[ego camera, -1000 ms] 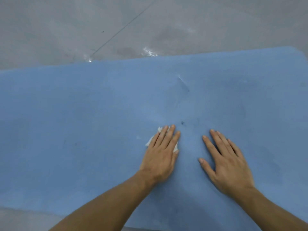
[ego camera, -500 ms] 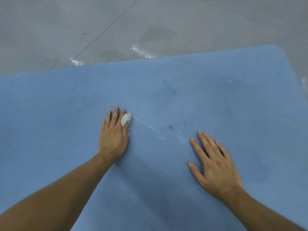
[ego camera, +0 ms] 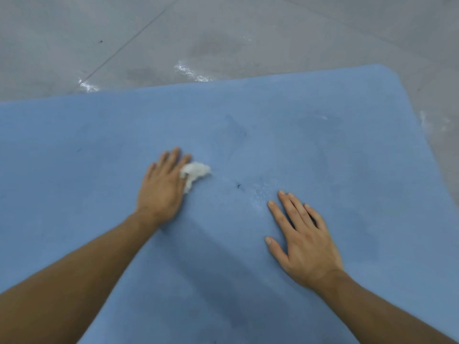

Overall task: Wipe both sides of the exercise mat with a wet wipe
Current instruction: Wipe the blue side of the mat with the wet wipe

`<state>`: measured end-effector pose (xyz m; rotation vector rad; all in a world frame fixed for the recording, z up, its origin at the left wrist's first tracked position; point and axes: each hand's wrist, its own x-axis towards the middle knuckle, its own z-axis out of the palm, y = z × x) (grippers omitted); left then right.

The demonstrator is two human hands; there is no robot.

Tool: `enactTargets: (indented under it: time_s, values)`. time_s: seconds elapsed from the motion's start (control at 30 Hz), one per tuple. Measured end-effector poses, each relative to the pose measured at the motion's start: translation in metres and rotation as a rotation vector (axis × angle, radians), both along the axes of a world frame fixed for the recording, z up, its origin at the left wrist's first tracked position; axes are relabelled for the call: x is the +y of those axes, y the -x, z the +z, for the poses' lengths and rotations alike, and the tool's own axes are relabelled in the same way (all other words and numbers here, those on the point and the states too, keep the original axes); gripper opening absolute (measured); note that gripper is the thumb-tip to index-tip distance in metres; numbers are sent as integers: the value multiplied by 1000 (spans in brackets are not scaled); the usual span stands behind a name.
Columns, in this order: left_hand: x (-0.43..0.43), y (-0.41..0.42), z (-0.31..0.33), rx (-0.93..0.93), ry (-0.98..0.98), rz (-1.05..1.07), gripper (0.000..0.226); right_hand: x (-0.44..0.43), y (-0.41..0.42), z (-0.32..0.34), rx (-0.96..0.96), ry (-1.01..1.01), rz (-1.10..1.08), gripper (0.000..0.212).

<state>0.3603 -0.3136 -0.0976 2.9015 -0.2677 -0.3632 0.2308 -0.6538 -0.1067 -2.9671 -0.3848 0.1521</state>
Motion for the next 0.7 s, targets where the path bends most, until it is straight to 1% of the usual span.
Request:
enactTargets:
  time_s: [0.07,0.17,0.23,0.3,0.4,0.53,0.63,0.7]
  values:
    - [40,-15,2,-33,-75,153,67,0,0,0,5,-7,-4,72]
    - [87,-27,7,-61,-193,374,54,-2,-4,1,17,-43,14,72]
    - [102,-31,12,-49,-217,514,52,-6,-17,0,8,-22,15,73]
    - [99,-33,11,-72,-176,538,52,-13,-42,-2,7,-8,-44,74]
    - [49,-26,7,-121,-33,385,56,-25,-80,-4,21,-2,-85,79]
    - [-68,4,0,-93,90,159,56,-32,-96,-7,8,12,-58,81]
    - [-138,32,-4,-70,107,-30,60,-32,-97,-6,-10,-1,-76,76]
    - [-154,41,-9,-84,75,-167,57,-33,-97,-5,-17,-14,-77,75]
